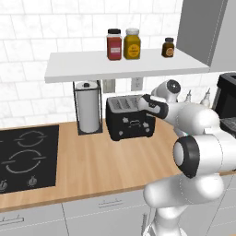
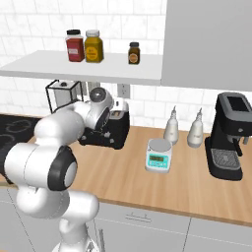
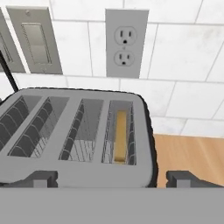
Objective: Start the toaster. Once the lever pops up, take the bread to the plate on the dining counter.
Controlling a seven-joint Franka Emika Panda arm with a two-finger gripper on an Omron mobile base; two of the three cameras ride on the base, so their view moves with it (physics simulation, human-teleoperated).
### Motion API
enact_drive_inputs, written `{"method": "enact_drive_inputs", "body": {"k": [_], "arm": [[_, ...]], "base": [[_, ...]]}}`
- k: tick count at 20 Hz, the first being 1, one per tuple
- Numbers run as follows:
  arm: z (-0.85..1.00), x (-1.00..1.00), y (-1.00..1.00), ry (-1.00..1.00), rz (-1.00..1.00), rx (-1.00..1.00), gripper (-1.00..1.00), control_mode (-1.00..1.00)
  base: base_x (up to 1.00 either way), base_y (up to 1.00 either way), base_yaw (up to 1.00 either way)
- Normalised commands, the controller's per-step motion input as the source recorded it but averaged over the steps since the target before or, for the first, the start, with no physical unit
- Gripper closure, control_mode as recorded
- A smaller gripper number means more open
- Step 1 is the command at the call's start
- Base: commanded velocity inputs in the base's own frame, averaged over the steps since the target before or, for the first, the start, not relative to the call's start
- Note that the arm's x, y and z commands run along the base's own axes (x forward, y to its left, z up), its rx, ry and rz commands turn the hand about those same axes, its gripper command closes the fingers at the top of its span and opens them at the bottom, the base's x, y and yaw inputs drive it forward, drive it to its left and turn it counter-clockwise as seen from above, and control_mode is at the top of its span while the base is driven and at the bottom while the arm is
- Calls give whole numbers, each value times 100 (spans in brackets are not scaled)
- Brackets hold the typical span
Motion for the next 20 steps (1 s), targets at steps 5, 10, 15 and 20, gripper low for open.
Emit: {"method": "enact_drive_inputs", "body": {"k": [5, 10, 15, 20], "arm": [[-6, 18, -1, 0, 0, 0, -100, -100], [-2, 9, 0, 0, -1, 0, -100, -100], [0, 0, 0, 0, 0, 0, -100, -100], [0, 0, 0, 0, 0, 0, -100, -100]], "base": [[0, 0, 0], [0, 0, 0], [0, 0, 0], [0, 0, 0]]}}
